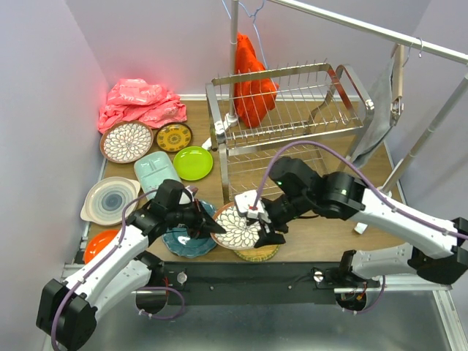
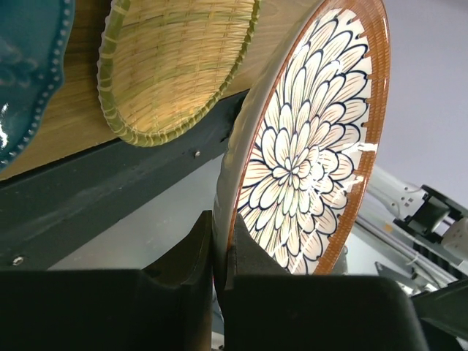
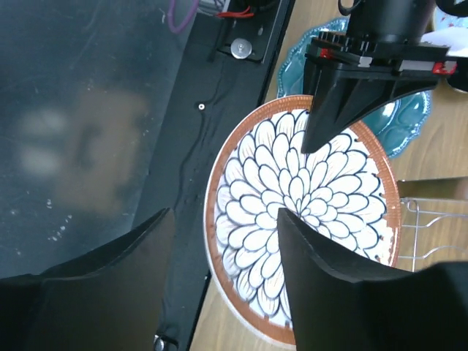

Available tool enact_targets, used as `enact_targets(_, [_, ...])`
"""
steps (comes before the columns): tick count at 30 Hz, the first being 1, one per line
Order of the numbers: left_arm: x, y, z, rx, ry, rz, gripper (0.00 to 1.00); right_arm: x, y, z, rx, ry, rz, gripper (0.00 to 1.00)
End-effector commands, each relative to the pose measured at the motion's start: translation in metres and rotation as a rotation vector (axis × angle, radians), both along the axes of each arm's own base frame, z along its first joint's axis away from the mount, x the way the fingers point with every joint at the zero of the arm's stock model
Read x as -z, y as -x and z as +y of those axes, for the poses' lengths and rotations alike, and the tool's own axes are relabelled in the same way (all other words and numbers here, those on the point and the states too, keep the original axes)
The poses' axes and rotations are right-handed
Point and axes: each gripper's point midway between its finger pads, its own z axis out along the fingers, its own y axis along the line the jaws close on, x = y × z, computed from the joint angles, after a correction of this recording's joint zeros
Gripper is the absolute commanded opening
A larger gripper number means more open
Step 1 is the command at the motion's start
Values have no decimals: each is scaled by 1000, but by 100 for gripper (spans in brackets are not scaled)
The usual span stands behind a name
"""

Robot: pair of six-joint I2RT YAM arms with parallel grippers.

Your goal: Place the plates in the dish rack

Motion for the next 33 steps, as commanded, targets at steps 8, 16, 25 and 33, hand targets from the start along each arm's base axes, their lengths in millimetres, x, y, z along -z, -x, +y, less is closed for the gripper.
enact_targets(8, [-48,2,-11,215,157,-393,0,-20,-51,-22,378,-88,-78,83])
enact_targets(16, [-82,-16,-5,242,107,-792,0,-49,-113,-39,681,-190,127,86])
enact_targets(25, [-132,-42,-2,185,72,-1119,0,-46,-115,-55,806,-217,404,90])
enact_targets(33, [-169,-57,2,109,39,-1276,0,-39,-100,-53,784,-183,504,90])
